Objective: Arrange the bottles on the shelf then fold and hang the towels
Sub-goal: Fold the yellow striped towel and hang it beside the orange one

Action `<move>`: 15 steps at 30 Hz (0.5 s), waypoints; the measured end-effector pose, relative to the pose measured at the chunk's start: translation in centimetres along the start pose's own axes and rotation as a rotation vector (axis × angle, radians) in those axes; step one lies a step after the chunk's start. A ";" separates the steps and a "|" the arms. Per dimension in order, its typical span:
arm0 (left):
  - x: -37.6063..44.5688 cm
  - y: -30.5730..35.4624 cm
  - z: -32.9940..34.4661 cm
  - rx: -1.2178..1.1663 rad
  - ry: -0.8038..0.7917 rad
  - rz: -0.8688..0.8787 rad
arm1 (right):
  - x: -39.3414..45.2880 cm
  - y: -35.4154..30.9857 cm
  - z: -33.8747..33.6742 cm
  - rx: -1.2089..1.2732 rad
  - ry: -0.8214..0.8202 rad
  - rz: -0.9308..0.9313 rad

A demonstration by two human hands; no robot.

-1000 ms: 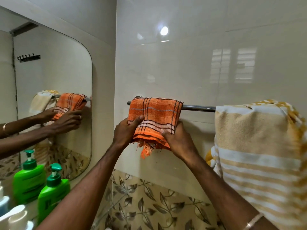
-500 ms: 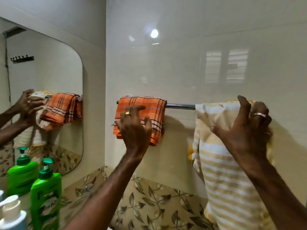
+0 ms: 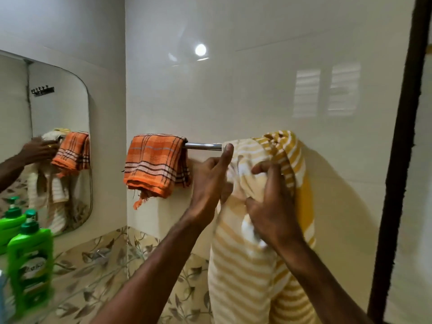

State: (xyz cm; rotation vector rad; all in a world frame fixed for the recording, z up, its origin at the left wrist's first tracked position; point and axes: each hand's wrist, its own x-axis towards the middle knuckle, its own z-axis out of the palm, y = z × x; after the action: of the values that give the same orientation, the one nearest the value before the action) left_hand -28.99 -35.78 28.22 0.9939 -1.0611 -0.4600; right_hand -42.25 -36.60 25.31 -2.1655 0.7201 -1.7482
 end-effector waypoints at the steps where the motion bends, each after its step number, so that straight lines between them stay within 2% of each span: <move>1: -0.3 0.3 0.8 0.003 0.004 -0.008 | -0.4 0.6 -0.6 0.012 -0.057 -0.013; 5: -1.9 1.4 3.2 0.036 0.086 0.016 | -1.4 2.4 -3.2 0.079 -0.270 -0.023; 11: -5.2 0.2 4.9 0.019 0.206 -0.054 | -4.8 4.6 -5.7 0.116 -0.634 -0.044; 15: -7.0 -0.8 5.3 0.099 0.294 0.062 | -6.5 4.9 -7.0 0.115 -0.869 -0.054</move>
State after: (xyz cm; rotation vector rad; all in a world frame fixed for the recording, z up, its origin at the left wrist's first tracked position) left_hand -36.71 -33.48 24.69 1.0759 -0.8526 -0.2038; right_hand -51.01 -36.57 19.15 -2.5273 0.3151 -0.6767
